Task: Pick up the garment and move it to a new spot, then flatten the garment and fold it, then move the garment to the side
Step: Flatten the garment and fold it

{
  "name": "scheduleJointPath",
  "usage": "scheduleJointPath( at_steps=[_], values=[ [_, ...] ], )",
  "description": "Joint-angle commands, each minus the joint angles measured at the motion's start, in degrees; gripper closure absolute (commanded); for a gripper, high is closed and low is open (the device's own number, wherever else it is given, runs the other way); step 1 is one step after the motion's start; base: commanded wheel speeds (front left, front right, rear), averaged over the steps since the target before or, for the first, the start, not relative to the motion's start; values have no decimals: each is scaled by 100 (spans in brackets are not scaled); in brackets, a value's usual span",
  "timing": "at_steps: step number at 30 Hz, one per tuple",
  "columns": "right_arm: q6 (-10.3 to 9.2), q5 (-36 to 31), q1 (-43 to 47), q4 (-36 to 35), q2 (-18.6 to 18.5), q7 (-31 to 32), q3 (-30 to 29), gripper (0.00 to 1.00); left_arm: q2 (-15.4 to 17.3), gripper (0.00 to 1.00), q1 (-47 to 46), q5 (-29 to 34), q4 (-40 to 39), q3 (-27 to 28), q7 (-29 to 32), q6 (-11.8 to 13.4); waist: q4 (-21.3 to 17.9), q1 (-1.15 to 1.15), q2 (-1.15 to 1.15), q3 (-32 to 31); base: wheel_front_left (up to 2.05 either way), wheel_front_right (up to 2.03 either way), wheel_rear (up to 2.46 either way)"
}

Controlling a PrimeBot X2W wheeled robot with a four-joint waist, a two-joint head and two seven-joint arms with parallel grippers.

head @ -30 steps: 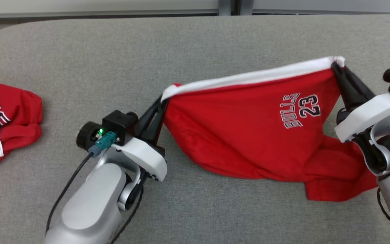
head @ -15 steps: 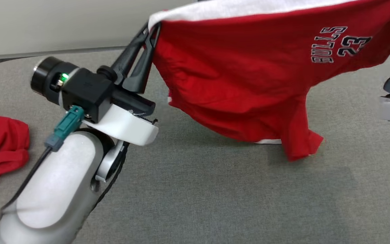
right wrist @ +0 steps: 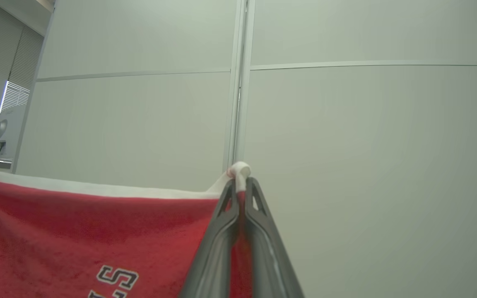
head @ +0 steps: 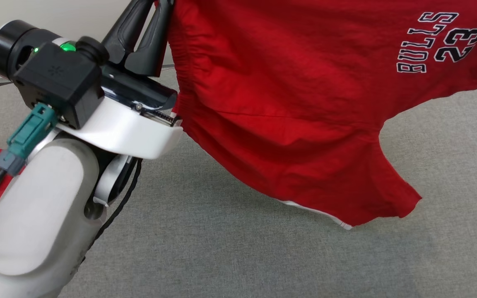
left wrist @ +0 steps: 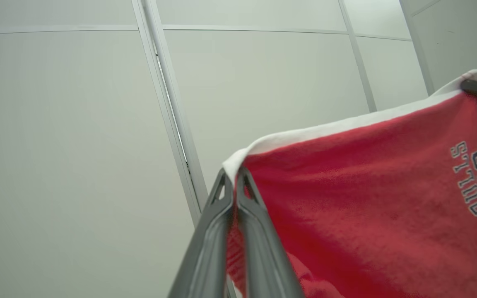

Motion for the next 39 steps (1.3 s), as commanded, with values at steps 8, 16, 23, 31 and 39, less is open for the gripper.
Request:
scheduleJointPath(
  at_steps=[8,16,23,31,39],
  values=[
    [-2,324,-874,855,-14,31,197,100,-332,100,-632,-435,1065,176,-284,-275,91,0,0,465,0,0,0],
    [-2,587,-2870,2845,176,-507,872,100,-920,100,-2136,-541,3368,342,-1182,-683,172,0,0,775,0,0,0],
    [-1,844,-3997,5079,649,-899,1720,100,-1347,100,-2822,-629,5601,475,-1549,-896,128,0,0,870,0,0,0],
    [-1,1334,-3978,7043,1137,-877,2648,100,-1638,100,-2499,-898,7602,449,-1590,-1117,28,0,0,1240,0,0,0],
    [-1,1926,-3161,7557,1192,-1314,3434,100,-1709,100,-1909,-1127,8200,319,-1602,-1185,74,0,0,1468,0,0,0]
  ],
)
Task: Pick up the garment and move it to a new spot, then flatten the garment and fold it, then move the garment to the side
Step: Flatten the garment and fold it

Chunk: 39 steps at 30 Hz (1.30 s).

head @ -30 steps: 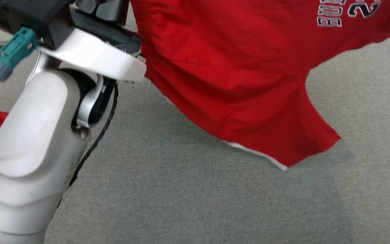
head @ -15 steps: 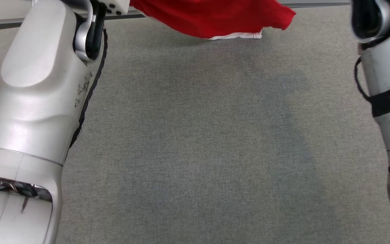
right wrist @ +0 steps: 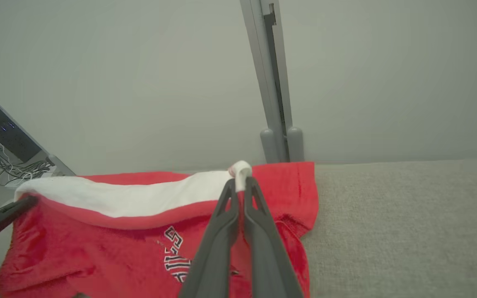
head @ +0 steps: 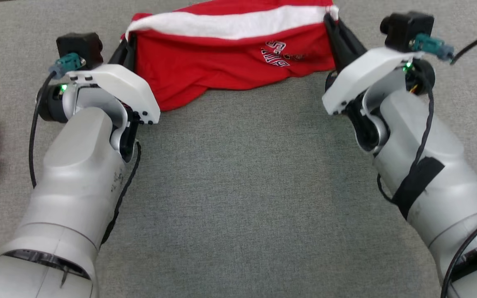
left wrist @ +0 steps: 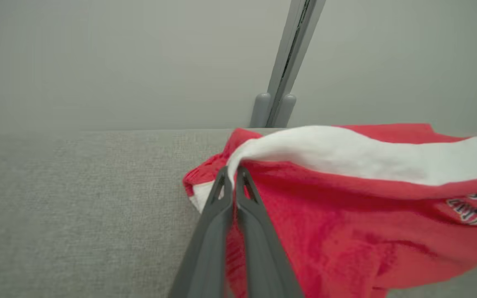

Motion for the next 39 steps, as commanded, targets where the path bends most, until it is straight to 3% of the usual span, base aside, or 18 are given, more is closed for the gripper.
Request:
scheduleJointPath(
  at_steps=[1,4,9,16,24,28,39],
  values=[
    [0,134,272,-21,-64,-183,156,100,20,100,196,-94,-95,-43,-24,-53,36,0,0,7,0,0,0],
    [0,290,571,-115,-160,-341,269,100,10,100,410,-107,-318,-74,-25,-56,58,0,0,-42,0,0,0],
    [0,476,1392,-660,-491,-518,378,100,18,100,1201,178,-1096,-33,-19,164,133,0,0,-259,0,0,0],
    [0,-217,3004,-2251,-840,-520,-224,100,110,100,2752,708,-2432,178,-21,334,116,0,0,-719,0,0,0],
    [0,-1095,5067,-3585,-761,-517,-1034,100,239,100,4563,921,-3740,334,-21,475,151,0,0,-1384,0,0,0],
    [-1,-1454,6046,-4239,-571,-241,-1499,100,405,100,5264,954,-4302,374,0,686,160,0,0,-1674,0,0,0],
    [-2,-2048,7976,-6318,-117,993,-2297,100,972,100,6952,1073,-6496,58,1223,1210,70,0,0,-2225,0,0,0]
  ],
)
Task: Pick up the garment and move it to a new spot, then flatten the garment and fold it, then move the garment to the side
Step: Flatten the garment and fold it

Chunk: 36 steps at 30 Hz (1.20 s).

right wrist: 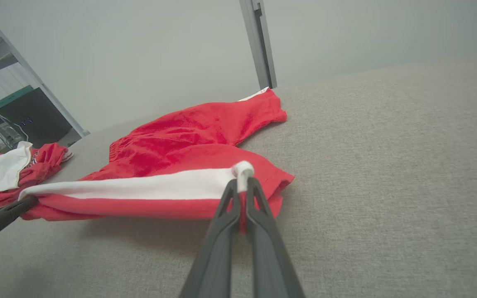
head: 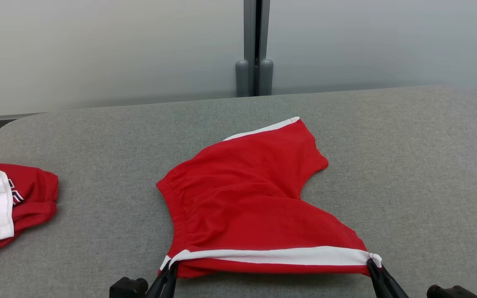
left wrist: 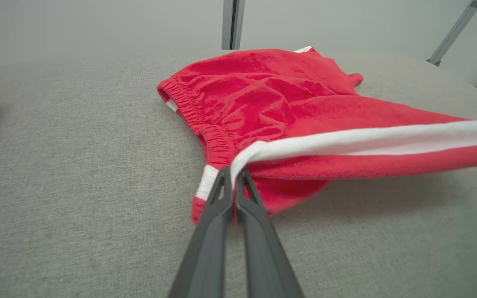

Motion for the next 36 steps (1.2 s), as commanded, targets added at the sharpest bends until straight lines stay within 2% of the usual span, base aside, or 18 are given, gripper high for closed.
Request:
scheduleJointPath(
  at_steps=[1,7,16,26,36],
  values=[
    [-4,-33,72,-157,16,101,-72,100,54,100,95,18,-216,-5,99,69,-22,0,-1,-30,0,0,0],
    [-3,-13,88,-393,125,290,-233,100,72,100,237,-104,-697,-9,391,158,4,0,-1,-26,0,0,0],
    [-3,174,-715,-9,67,447,-485,100,74,100,-469,-295,-529,80,552,-92,168,0,-1,470,0,0,0],
    [-3,314,-2711,669,-620,457,-322,100,-221,100,-1999,-471,225,160,443,-506,489,0,-1,1447,0,0,0],
    [-4,796,-4882,2198,-1239,448,208,100,-474,100,-3257,-645,1064,194,346,-843,889,0,-1,2061,0,0,0]
  ],
)
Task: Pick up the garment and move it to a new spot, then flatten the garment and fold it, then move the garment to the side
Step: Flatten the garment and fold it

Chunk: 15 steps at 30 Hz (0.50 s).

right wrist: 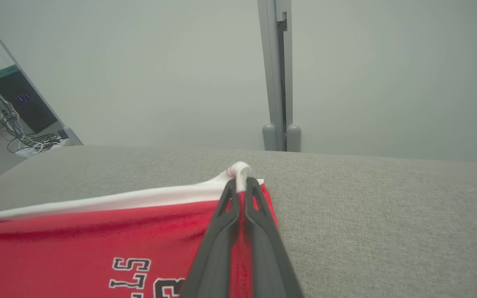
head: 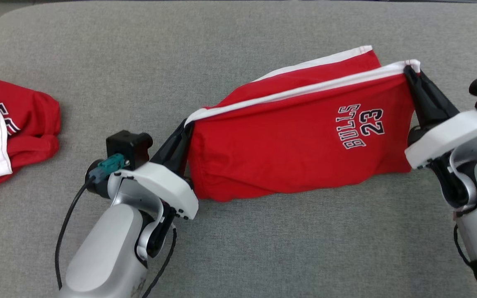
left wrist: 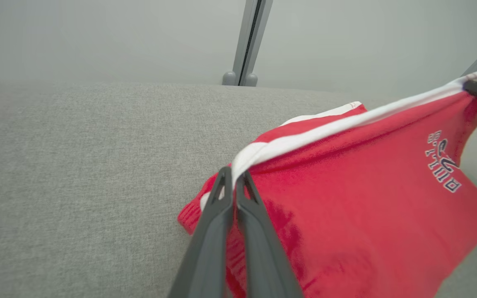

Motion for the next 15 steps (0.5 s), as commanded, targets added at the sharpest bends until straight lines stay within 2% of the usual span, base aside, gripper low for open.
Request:
scheduleJointPath(
  at_steps=[1,10,15],
  values=[
    [-4,114,-369,268,-104,-48,96,100,-12,100,-285,-34,179,9,28,-42,196,0,0,249,0,0,0],
    [-4,479,-1638,1623,-231,-227,601,100,-205,100,-1242,-14,934,-184,61,-253,356,0,0,755,0,0,0],
    [-3,662,-1938,1997,-266,-441,954,100,-281,100,-1458,-73,1232,-257,15,-315,384,0,0,843,0,0,0]
  ],
)
